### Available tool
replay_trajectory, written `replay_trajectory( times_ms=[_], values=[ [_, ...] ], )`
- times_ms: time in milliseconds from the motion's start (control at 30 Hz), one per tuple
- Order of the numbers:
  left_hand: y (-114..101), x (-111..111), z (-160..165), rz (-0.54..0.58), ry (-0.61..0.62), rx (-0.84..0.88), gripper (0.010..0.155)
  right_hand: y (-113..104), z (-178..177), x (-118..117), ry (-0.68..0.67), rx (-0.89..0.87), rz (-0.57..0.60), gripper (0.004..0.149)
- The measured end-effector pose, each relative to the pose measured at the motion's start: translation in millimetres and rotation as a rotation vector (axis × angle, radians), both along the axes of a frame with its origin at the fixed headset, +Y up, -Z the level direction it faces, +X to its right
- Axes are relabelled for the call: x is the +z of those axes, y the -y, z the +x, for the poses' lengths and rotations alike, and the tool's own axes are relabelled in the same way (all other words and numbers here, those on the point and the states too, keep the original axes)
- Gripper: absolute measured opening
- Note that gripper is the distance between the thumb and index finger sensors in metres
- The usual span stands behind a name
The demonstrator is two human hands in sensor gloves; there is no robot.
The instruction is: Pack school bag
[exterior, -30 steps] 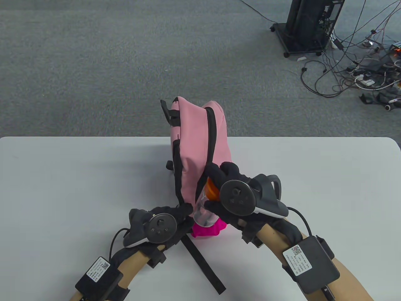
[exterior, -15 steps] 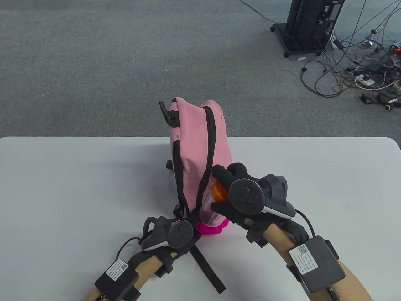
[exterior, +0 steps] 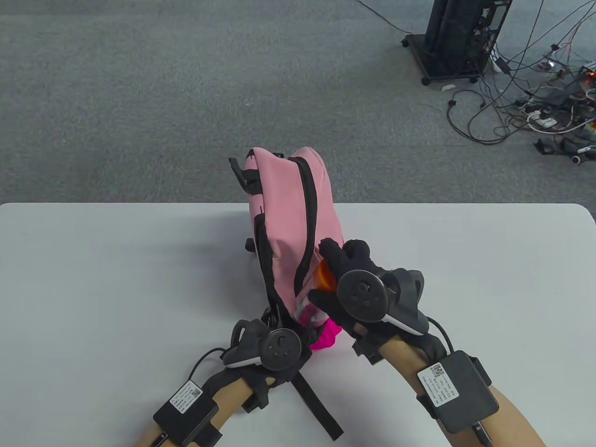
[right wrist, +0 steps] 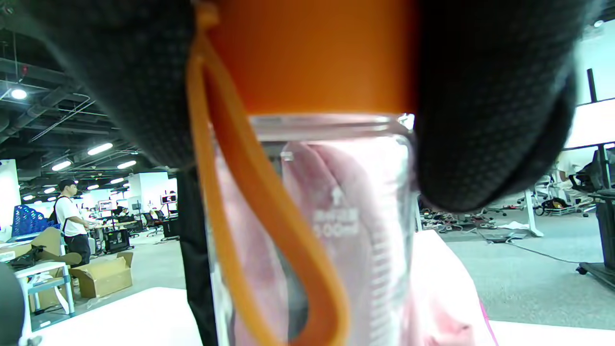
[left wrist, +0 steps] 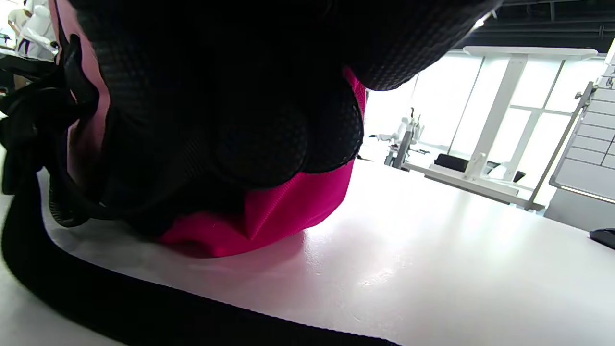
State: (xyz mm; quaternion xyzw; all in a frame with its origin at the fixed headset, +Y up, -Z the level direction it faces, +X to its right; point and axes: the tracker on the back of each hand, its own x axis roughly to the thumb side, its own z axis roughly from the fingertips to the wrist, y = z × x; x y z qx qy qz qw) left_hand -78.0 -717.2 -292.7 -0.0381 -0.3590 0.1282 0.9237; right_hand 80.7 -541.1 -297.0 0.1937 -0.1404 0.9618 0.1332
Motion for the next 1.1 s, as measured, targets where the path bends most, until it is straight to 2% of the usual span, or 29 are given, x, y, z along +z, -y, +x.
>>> replay_trajectory(
  times_ms=[100, 233, 300, 367, 400, 433, 467, 533, 567, 667, 767, 867, 900, 967, 1000, 1033, 1100],
  values=[
    [6, 0, 7, -0.045, 0.017, 0.039, 0.059, 2, -3, -3, -0.003, 0.006, -0.024, 0.085],
    [6, 4, 14, -0.023, 0.031, 0.013, 0.056, 7, -9, -5, -0.032, 0.098, -0.031, 0.078],
    [5, 8, 17, 0.026, 0.015, -0.031, 0.054, 7, -12, -7, -0.031, 0.132, -0.057, 0.075],
    [4, 10, 19, 0.081, 0.008, -0.059, 0.051, 4, -16, -10, -0.007, 0.196, -0.133, 0.074],
    [0, 10, 19, 0.106, 0.003, -0.048, 0.049, 4, -17, -11, -0.024, 0.200, -0.114, 0.074],
    [-5, 9, 17, 0.190, -0.038, 0.002, 0.042, 6, -22, -13, -0.049, 0.220, -0.134, 0.074],
    [-7, 8, 21, 0.232, -0.006, 0.009, 0.040, 7, -24, -12, -0.053, 0.233, -0.142, 0.075],
    [-9, 12, 29, 0.271, -0.016, -0.116, 0.039, 10, -31, -12, -0.049, 0.282, -0.127, 0.075],
    [-9, 13, 30, 0.294, -0.011, -0.121, 0.039, 10, -33, -13, -0.066, 0.292, -0.138, 0.075],
    [-9, 11, 29, 0.268, -0.005, -0.077, 0.039, 11, -32, -18, -0.086, 0.283, -0.179, 0.075],
    [-11, 13, 29, 0.291, -0.017, -0.052, 0.040, 8, -31, -25, -0.137, 0.278, -0.223, 0.075],
    [-14, 11, 28, 0.202, -0.025, -0.090, 0.043, 9, -30, -26, -0.141, 0.242, -0.198, 0.072],
    [-16, 8, 22, 0.185, 0.002, -0.045, 0.044, 8, -30, -25, -0.140, 0.256, -0.167, 0.071],
    [-24, 0, 0, 0.127, -0.018, 0.225, 0.042, 11, -29, -24, -0.130, 0.280, -0.212, 0.072],
    [-31, -5, -10, 0.043, -0.041, 0.343, 0.040, 11, -27, -23, -0.129, 0.268, -0.196, 0.072],
    [-36, -8, -19, 0.003, -0.073, 0.358, 0.041, 11, -26, -24, -0.132, 0.261, -0.192, 0.072],
    [-48, -14, -36, 0.060, -0.163, 0.343, 0.042, 12, -24, -24, -0.125, 0.246, -0.208, 0.072]
  ],
)
